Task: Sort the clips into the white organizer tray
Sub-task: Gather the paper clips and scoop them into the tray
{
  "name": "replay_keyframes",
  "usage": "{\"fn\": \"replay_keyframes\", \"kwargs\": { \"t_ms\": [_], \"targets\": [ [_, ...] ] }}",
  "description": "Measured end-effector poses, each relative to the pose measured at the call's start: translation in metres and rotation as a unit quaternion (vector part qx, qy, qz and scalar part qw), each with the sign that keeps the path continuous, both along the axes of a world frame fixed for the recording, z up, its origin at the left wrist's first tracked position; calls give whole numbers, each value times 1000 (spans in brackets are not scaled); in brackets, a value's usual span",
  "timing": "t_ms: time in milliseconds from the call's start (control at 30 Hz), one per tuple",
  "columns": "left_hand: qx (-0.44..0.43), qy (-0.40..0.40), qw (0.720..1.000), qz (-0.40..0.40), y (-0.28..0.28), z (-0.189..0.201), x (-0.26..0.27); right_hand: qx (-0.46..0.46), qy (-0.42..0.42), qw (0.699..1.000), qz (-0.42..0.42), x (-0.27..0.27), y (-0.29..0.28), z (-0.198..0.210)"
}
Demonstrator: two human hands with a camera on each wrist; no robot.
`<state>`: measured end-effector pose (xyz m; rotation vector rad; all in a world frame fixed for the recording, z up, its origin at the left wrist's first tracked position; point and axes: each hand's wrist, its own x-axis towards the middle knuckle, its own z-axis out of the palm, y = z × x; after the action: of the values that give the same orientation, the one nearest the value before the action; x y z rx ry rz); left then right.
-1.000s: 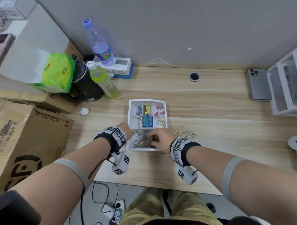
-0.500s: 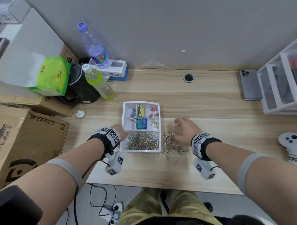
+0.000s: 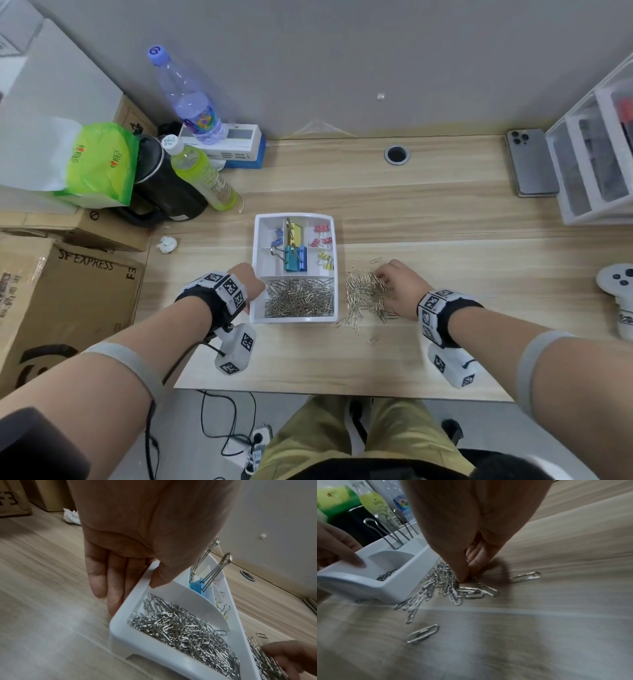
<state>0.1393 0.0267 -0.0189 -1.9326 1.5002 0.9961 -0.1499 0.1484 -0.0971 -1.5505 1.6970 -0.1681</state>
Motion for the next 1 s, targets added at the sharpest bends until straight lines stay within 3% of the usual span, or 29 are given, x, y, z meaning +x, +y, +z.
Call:
{"fn": "replay_keyframes", "kwargs": {
  "t_ms": [233,467,800,1000],
  "targets": [
    [-11,16,1000,-20,-1,-3,2,-15,-21,999,-19,12,-10,9],
    [-7,13,1000,-21,0,-5,5,68,120,989,52,-11,3,21],
    [36,20,999,11,-2,-6,6,18,25,999,12,34,-3,5],
    [44,24,998,23,-3,-2,4,9,51,998,42,29,-4,13]
  ]
}}
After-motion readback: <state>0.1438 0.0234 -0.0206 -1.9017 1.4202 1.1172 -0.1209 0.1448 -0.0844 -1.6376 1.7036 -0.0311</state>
